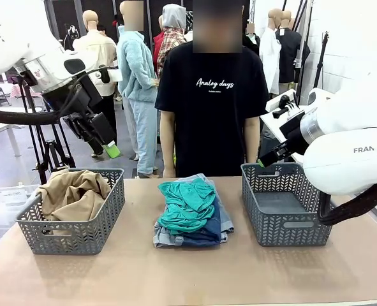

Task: Sort the tops and bottoms.
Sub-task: Lift clothes from the center of the table with your right hand.

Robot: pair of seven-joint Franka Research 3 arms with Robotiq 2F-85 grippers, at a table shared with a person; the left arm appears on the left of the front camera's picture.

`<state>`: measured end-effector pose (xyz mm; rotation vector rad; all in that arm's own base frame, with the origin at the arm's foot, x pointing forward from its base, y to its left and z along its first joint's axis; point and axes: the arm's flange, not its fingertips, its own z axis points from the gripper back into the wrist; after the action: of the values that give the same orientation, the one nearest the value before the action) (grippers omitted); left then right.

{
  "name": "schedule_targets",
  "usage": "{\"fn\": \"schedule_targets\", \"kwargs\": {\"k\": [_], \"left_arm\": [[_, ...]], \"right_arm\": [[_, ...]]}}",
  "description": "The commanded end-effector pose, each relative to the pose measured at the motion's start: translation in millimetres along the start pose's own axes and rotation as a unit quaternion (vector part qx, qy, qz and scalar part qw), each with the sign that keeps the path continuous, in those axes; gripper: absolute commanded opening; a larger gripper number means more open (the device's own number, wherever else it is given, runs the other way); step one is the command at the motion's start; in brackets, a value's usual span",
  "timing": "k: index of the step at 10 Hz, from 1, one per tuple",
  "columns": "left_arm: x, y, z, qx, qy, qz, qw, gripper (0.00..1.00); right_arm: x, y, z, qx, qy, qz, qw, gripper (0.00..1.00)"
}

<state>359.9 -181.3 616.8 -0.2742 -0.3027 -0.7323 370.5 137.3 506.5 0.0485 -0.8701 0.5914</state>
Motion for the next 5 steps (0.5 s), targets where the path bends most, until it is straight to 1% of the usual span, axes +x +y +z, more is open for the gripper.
{"fn": "schedule_targets", "kwargs": {"k": [1,2,3,5], "left_arm": [[0,-1,2,-0.003,-0.001,-0.001,1.000,0.75],[0,-1,2,-0.003,-0.001,-0.001,1.000,0.75],[0,-1,2,-0.003,-0.001,-0.001,1.000,0.75],[0,-1,2,-0.003,-0.001,-0.001,1.000,0.75]], "right_arm": [[18,2,1,0.025,-0.021,0.017,0.999,1.00],[36,-5,-12,0.038,-0.030,0.015,0.999,1.00],[59,-12,-40,0.060,-0.018,0.008,0.998,1.00],[89,-8,-103,0.120,0.025,-0.011,0.992,1.00]]}}
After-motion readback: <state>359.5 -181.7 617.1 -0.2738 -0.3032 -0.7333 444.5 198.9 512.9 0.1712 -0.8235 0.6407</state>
